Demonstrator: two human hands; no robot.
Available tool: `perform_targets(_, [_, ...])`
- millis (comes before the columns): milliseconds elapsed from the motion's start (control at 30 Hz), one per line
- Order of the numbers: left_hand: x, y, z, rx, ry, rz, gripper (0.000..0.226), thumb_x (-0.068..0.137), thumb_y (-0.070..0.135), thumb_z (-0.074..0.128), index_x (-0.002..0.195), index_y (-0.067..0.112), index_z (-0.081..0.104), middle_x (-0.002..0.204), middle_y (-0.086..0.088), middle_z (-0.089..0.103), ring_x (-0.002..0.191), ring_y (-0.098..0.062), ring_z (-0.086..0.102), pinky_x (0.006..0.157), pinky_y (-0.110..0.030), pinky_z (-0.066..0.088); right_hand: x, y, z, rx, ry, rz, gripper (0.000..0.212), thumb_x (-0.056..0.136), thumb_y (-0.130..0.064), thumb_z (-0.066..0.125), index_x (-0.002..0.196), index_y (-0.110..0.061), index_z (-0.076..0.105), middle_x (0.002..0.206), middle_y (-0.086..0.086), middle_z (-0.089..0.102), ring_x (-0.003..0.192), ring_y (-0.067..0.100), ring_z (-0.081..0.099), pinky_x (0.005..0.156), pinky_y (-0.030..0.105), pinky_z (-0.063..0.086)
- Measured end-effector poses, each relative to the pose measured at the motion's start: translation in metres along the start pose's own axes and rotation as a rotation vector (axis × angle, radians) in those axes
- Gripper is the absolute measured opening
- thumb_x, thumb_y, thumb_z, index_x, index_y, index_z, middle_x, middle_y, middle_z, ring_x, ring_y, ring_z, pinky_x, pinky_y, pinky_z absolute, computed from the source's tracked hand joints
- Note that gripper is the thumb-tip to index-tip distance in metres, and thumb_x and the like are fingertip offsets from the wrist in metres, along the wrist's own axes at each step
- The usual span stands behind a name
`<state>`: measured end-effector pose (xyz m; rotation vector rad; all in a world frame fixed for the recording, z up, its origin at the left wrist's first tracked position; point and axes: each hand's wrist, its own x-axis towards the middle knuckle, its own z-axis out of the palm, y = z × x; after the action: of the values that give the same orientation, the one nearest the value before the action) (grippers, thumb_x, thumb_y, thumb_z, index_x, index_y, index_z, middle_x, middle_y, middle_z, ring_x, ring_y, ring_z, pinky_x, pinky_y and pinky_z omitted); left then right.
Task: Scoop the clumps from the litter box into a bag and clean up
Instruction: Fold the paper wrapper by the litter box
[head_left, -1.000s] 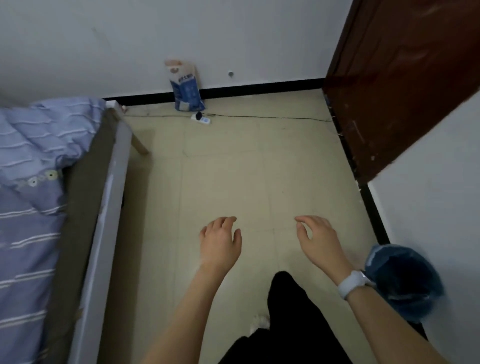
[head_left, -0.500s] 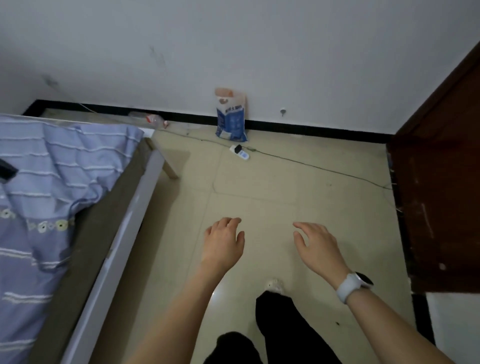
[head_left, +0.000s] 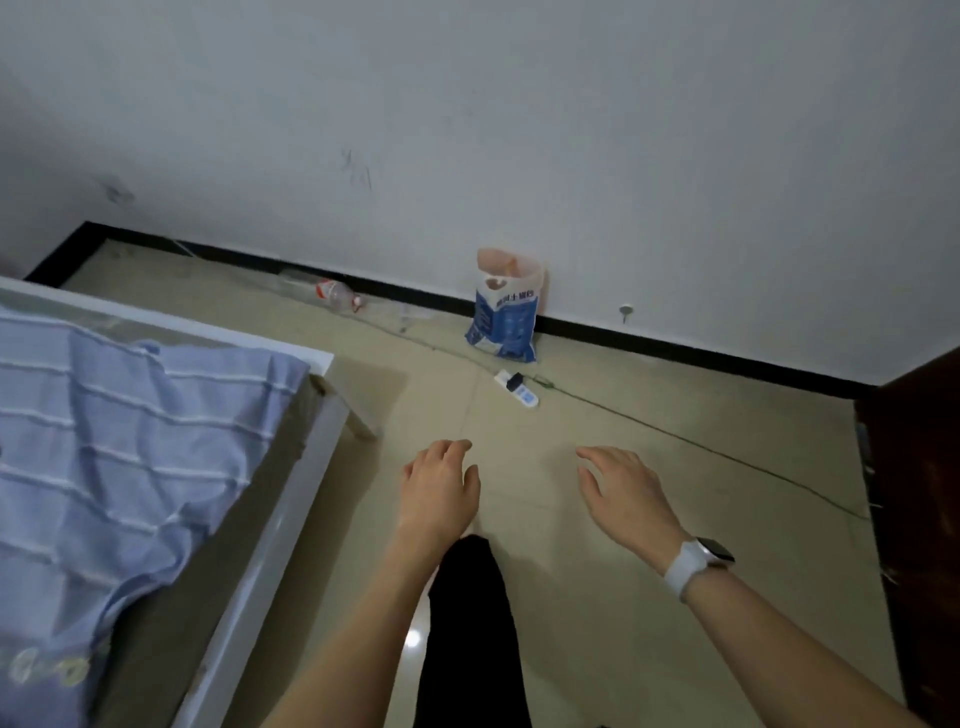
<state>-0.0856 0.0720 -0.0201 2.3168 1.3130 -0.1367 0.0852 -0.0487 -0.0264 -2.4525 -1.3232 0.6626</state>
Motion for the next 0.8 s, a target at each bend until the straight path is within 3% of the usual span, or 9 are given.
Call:
perform_targets(367, [0.239,-0.047,-0.088,0.03,-0.081,0.071,0.039,0.096,0.026,0.039,0.135,0.019,0.043,0.137,0.001,0.044,0.122,-0.02,0.043,0.098,-0.03,0.034,0.233,-0.072,-0.023,0.079,-0.111,0.103,0.037,0.095,-0.019,0.04,0.13,-0.013,0.048,0.13,0.008,0.052,0.119,0.025,0.046,0.1,0.037,0.038])
perform_targets(567, [0.378,-0.045,-0.077,0.044,-0.179,0.095,0.041,0.096,0.027,0.038,0.137,0.02,0.04,0.139,0.0,0.041,0.125,-0.021,0.041,0.103,-0.034,0.033,0.365,-0.055,-0.013,0.119,-0.128,0.161,0.033,0.093,-0.015,0.043,0.124,-0.007,0.052,0.121,0.012,0.056,0.114,0.028,0.049,0.095,0.036,0.04])
perform_targets(700, [0.491,-0.036,-0.048,0.043,-0.225,0.081,0.043,0.097,0.026,0.037,0.139,0.018,0.034,0.14,-0.002,0.041,0.126,-0.021,0.038,0.102,-0.034,0.033,0.479,-0.022,0.012,0.075,-0.163,0.187,0.042,0.095,-0.022,0.041,0.136,-0.01,0.04,0.136,0.009,0.047,0.125,0.025,0.041,0.103,0.034,0.034])
perform_targets(800, [0.556,-0.042,-0.01,0.021,-0.235,0.077,0.041,0.097,0.026,0.037,0.137,0.018,0.034,0.136,-0.002,0.043,0.123,-0.02,0.041,0.099,-0.032,0.034,0.557,0.012,0.054,0.007,-0.201,0.188,0.046,0.093,-0.032,0.043,0.134,-0.012,0.039,0.131,0.009,0.051,0.117,0.025,0.046,0.096,0.032,0.038])
